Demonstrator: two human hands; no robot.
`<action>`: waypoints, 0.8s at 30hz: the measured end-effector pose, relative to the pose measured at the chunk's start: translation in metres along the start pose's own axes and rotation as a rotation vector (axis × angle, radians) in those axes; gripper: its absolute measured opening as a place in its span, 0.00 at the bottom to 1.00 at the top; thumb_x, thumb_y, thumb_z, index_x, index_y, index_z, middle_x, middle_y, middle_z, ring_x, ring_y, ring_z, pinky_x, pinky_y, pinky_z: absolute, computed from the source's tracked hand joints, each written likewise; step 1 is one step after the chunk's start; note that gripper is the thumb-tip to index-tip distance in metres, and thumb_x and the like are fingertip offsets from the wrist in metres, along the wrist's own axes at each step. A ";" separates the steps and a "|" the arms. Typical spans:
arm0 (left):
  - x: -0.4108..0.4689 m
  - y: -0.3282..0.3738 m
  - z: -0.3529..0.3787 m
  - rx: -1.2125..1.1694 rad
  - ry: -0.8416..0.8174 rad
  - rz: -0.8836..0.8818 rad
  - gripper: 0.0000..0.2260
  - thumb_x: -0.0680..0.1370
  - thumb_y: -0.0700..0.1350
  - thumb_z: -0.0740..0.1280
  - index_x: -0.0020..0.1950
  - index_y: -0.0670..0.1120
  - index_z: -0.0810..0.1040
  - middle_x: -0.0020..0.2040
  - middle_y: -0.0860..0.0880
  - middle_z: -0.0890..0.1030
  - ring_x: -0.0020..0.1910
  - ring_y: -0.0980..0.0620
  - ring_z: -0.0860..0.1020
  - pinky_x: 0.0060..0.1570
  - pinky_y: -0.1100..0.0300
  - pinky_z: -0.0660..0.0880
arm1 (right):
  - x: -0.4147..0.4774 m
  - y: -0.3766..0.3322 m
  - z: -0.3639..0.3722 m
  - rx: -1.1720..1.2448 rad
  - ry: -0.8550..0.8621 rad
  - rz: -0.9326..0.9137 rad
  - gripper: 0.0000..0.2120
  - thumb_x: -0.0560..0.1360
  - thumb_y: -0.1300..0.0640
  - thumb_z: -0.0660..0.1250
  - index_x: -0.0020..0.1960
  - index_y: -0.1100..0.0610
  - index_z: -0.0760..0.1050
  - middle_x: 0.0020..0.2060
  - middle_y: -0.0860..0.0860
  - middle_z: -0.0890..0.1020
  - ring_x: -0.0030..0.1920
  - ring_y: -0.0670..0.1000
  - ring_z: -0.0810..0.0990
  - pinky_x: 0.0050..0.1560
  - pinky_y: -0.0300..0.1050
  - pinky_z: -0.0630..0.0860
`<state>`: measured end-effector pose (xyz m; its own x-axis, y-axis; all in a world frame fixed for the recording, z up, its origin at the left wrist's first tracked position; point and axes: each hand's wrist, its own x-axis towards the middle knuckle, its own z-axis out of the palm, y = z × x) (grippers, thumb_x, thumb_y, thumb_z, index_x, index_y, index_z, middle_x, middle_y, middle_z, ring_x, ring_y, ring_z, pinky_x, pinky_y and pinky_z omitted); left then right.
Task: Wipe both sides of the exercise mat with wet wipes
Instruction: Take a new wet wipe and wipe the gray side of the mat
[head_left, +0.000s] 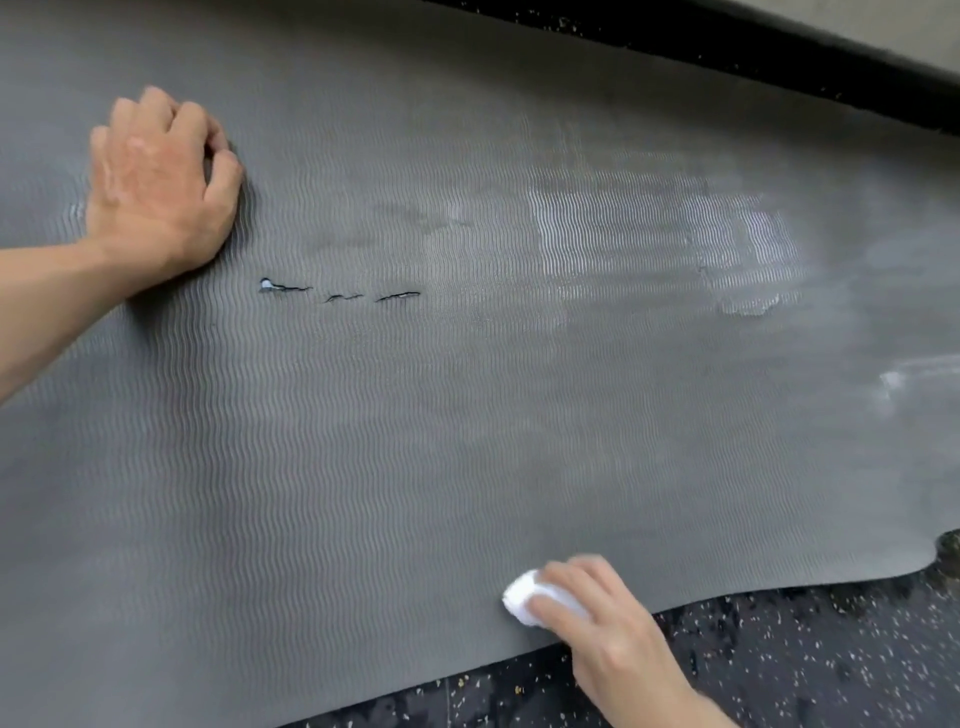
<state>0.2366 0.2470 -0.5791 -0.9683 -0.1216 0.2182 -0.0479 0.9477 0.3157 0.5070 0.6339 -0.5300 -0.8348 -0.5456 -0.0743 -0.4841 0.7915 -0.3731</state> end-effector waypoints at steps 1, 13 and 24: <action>0.000 0.001 -0.001 -0.002 -0.004 0.002 0.13 0.80 0.48 0.56 0.52 0.39 0.72 0.56 0.33 0.71 0.57 0.33 0.68 0.56 0.40 0.64 | 0.008 0.005 0.001 -0.008 0.016 0.015 0.19 0.73 0.76 0.55 0.48 0.55 0.75 0.51 0.47 0.74 0.45 0.52 0.71 0.32 0.46 0.73; -0.003 0.004 -0.004 -0.023 0.004 0.008 0.13 0.80 0.48 0.55 0.51 0.39 0.71 0.54 0.32 0.70 0.56 0.33 0.69 0.59 0.39 0.65 | 0.001 0.008 0.000 0.075 0.116 0.083 0.13 0.77 0.70 0.59 0.46 0.54 0.76 0.49 0.47 0.75 0.45 0.52 0.73 0.41 0.44 0.73; -0.001 0.004 -0.002 -0.010 0.000 -0.020 0.11 0.80 0.47 0.57 0.50 0.40 0.72 0.54 0.33 0.71 0.56 0.34 0.69 0.56 0.40 0.66 | -0.010 0.031 -0.002 0.038 0.138 0.107 0.15 0.81 0.65 0.55 0.43 0.56 0.79 0.49 0.46 0.76 0.44 0.52 0.74 0.45 0.43 0.72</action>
<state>0.2380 0.2498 -0.5760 -0.9671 -0.1402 0.2123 -0.0643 0.9420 0.3294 0.5003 0.6644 -0.5384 -0.9104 -0.4135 0.0114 -0.3823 0.8307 -0.4047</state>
